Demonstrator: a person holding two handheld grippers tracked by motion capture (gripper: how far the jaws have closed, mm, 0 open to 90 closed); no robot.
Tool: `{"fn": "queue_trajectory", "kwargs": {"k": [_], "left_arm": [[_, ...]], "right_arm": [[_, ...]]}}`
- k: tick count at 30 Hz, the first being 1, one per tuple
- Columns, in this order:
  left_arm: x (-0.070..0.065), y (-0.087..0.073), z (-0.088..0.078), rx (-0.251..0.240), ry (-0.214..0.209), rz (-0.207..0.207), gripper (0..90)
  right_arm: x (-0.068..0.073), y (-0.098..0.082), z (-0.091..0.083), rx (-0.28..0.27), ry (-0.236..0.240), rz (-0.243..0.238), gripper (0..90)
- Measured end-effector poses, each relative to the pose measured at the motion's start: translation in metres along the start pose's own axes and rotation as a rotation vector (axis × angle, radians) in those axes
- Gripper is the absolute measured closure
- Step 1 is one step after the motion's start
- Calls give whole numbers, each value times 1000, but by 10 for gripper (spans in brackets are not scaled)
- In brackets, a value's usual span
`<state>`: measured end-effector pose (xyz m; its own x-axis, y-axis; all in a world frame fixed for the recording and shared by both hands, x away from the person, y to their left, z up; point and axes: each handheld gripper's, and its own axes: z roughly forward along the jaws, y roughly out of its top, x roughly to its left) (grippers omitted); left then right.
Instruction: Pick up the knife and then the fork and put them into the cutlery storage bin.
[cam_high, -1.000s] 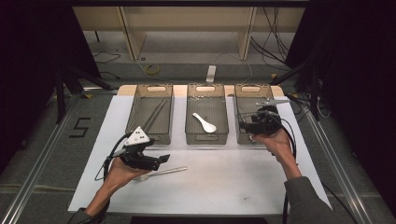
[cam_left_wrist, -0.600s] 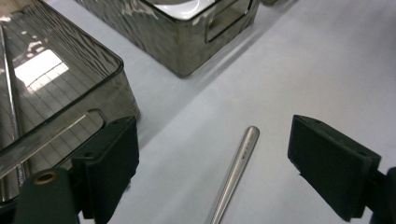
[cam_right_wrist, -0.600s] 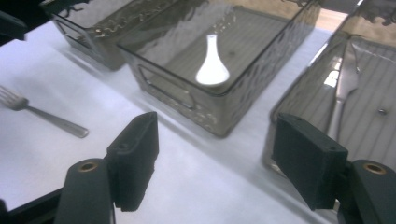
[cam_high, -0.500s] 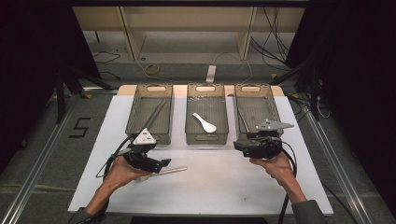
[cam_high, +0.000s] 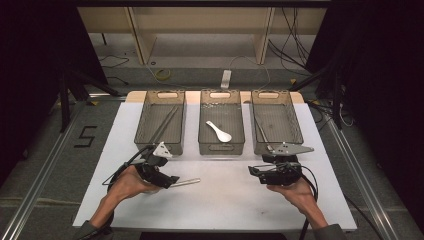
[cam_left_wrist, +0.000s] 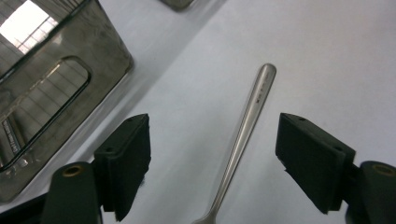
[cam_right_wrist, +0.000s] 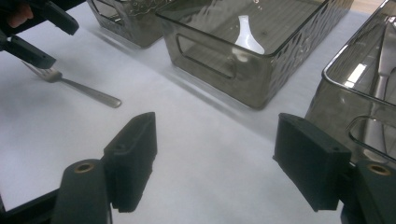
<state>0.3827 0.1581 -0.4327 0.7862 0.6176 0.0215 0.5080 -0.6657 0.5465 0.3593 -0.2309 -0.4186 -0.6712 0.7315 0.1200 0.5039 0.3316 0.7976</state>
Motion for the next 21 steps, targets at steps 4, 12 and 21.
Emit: {"fn": "queue_trajectory", "kwargs": {"k": [4,12,21], "left_arm": [[-2,0,3,50,-16,23,340],[-5,-1,14,172,-51,59,486],[-7,1,22,229,-72,74,604]], "right_arm": [[4,-5,0,1,10,-1,290],[13,-10,0,13,33,-19,284],[16,-12,1,31,41,-26,285]]}}
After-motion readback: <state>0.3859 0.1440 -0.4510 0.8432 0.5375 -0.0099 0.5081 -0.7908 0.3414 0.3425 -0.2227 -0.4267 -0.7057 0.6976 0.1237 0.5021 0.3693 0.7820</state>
